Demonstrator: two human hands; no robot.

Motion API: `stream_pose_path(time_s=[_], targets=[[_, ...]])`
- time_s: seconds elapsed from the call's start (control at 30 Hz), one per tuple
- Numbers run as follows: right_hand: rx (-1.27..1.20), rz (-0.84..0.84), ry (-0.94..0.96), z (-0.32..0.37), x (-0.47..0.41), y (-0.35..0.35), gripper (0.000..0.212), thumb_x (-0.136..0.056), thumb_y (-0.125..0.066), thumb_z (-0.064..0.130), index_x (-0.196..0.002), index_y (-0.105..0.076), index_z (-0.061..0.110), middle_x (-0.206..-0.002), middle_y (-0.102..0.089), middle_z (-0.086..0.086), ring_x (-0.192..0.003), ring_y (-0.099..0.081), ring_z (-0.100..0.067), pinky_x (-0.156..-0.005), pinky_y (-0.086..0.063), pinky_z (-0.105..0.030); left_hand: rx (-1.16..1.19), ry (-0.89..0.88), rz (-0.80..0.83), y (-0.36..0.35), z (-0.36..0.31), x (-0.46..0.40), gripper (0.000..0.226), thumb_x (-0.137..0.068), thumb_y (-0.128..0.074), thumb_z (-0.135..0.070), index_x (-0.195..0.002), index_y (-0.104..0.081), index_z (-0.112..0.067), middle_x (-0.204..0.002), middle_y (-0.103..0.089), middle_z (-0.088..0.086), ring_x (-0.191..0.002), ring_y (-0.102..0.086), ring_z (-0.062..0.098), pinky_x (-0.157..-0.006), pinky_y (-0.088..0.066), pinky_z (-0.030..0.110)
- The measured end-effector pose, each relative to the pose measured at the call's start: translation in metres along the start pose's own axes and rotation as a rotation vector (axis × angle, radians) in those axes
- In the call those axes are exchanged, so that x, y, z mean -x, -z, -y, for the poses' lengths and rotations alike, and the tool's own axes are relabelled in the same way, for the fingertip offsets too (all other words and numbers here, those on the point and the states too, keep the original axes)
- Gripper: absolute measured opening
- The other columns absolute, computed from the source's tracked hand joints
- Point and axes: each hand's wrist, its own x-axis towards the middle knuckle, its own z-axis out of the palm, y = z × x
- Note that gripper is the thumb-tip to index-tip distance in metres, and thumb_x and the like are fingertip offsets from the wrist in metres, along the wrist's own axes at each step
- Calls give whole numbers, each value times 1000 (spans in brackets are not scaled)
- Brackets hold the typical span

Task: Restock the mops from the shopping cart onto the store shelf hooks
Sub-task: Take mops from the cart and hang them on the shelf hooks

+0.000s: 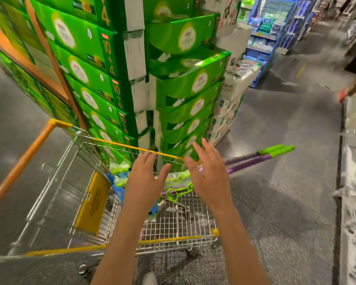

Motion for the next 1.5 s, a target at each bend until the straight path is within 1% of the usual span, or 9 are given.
stream_pose_path(time_s=[0.27,0.47,0.63,0.8,1.1,1.2,1.37,1.43,1.5], targets=[[-5,218,-17,-37,-61,-59,78,-91,-21,70,-153,-38,26,-165,-22,5,-152,-11,-11,-123,-10,-35,-1,170,74,-49,36,-60,66,-100,-48,-51,-152,-39,-11,-162,-31,9,-151,-23,22,-121,-21,39],[-19,393,48,-75,-94,-86,61,-102,-37,56,-154,-36,25,-165,-20,5,-153,-9,-10,-123,-11,-36,-56,291,10,-91,44,-78,65,-100,-48,-52,-151,-42,-12,-161,-33,10,-151,-23,24,-121,-25,42],[-33,531,136,-109,-113,-106,73,-93,-28,63,-152,-40,24,-164,-27,3,-152,-13,-13,-123,-15,-37,-50,429,-73,-132,46,-74,66,-101,-47,-51,-151,-42,-8,-159,-37,11,-148,-30,25,-118,-30,42],[-40,635,177,-142,-106,-136,64,-98,-37,57,-150,-44,20,-160,-36,-2,-150,-23,-18,-123,-20,-39,43,579,-107,-175,55,-65,67,-101,-46,-52,-153,-37,-12,-158,-38,8,-148,-32,22,-118,-31,42],[-27,816,115,-189,-98,-203,48,-103,-45,43,-145,-48,19,-144,-52,-2,-133,-45,-20,-106,-39,-36,821,1064,-188,-257,105,-71,45,-107,-36,-46,-127,-60,-13,-129,-61,8,-121,-56,27,-102,-44,41],[52,882,106,-206,-101,-235,52,-104,-41,46,-147,-47,17,-147,-50,-4,-135,-44,-21,-108,-40,-38,1163,1183,-206,-285,123,-86,58,-106,-33,-51,-143,-49,-10,-138,-56,14,-125,-53,28,-109,-38,43],[144,959,105,-227,-105,-278,55,-105,-36,47,-149,-44,15,-151,-47,-5,-138,-42,-21,-113,-37,-37,1512,1303,-284,-324,157,-113,69,-103,-34,-59,-141,-48,-3,-90,-63,7,-75,-59,14,-69,-47,28],[156,976,92,-232,-106,-293,55,-106,-34,47,-148,-45,14,-151,-48,-6,-138,-43,-22,-114,-36,-36,1643,1333,-279,-336,173,-123,86,-95,-38,-71,-149,-40,-3,-125,-63,20,-100,-67,22,-92,-52,35],[151,995,62,-235,-107,-306,60,-104,-31,52,-147,-47,13,-150,-49,-5,-138,-43,-22,-114,-35,-37,1793,1390,-303,-347,189,-128,102,-89,-43,-76,-154,-27,0,-152,-39,27,-132,-51,35,-111,-42,47]])
